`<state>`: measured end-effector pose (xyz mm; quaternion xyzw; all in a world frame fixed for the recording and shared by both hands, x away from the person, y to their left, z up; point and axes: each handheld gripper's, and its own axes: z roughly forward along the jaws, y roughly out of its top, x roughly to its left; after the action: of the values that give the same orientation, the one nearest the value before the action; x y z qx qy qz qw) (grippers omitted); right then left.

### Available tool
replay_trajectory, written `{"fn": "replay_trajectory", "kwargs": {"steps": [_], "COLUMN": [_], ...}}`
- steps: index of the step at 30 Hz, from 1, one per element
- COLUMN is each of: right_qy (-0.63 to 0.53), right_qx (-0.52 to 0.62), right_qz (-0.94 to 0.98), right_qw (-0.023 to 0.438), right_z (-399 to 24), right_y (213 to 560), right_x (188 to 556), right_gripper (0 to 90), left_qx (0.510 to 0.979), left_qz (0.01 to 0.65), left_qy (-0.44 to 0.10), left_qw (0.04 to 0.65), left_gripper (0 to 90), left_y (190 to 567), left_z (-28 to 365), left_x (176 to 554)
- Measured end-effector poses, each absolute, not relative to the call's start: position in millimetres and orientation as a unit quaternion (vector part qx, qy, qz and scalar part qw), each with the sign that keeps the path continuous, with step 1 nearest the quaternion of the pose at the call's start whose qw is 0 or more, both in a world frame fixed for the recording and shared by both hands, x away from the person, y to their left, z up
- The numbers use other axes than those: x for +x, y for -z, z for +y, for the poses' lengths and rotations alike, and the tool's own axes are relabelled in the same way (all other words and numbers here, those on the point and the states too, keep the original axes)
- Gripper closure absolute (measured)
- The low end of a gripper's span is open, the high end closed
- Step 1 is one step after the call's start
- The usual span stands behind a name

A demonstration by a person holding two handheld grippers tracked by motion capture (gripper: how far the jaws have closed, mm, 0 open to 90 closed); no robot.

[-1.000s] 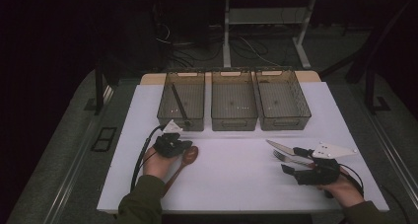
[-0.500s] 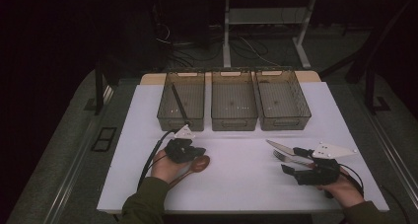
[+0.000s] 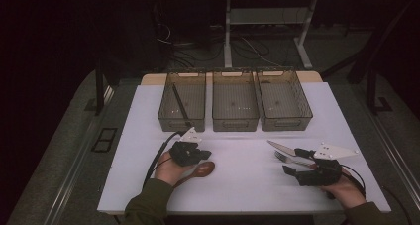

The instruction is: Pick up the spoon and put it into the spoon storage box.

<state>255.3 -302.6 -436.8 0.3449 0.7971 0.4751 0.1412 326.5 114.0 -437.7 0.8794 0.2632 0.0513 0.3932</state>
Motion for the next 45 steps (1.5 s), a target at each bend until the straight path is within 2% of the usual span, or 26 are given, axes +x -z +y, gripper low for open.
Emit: {"fn": "replay_trajectory", "kwargs": {"steps": [2, 7, 15, 18, 45], "right_qy": [-0.475, -0.475, -0.474, -0.474, -0.47], "right_qx": [0.346, 0.346, 0.345, 0.345, 0.341], "right_qz": [0.797, 0.797, 0.797, 0.797, 0.801], "right_qw": [0.141, 0.141, 0.142, 0.142, 0.144], "right_z": [-303, -303, -303, -303, -302], "right_y": [437, 437, 437, 437, 438], "right_x": [255, 255, 255, 255, 255], "right_gripper": [20.2, 20.1, 20.1, 20.1, 20.2], "left_qx": [0.875, 0.864, 0.844, 0.846, 0.877], "left_qz": [0.27, 0.287, 0.316, 0.317, 0.283], "left_qy": [-0.056, -0.068, -0.058, -0.042, -0.021], "left_qw": [0.399, 0.408, 0.43, 0.428, 0.387], "left_gripper": [88.6, 76.4, 49.6, 45.0, 45.2], "left_y": [434, 428, 426, 432, 447], "left_z": [118, 131, 150, 151, 127], "left_x": [326, 315, 296, 291, 293]}}
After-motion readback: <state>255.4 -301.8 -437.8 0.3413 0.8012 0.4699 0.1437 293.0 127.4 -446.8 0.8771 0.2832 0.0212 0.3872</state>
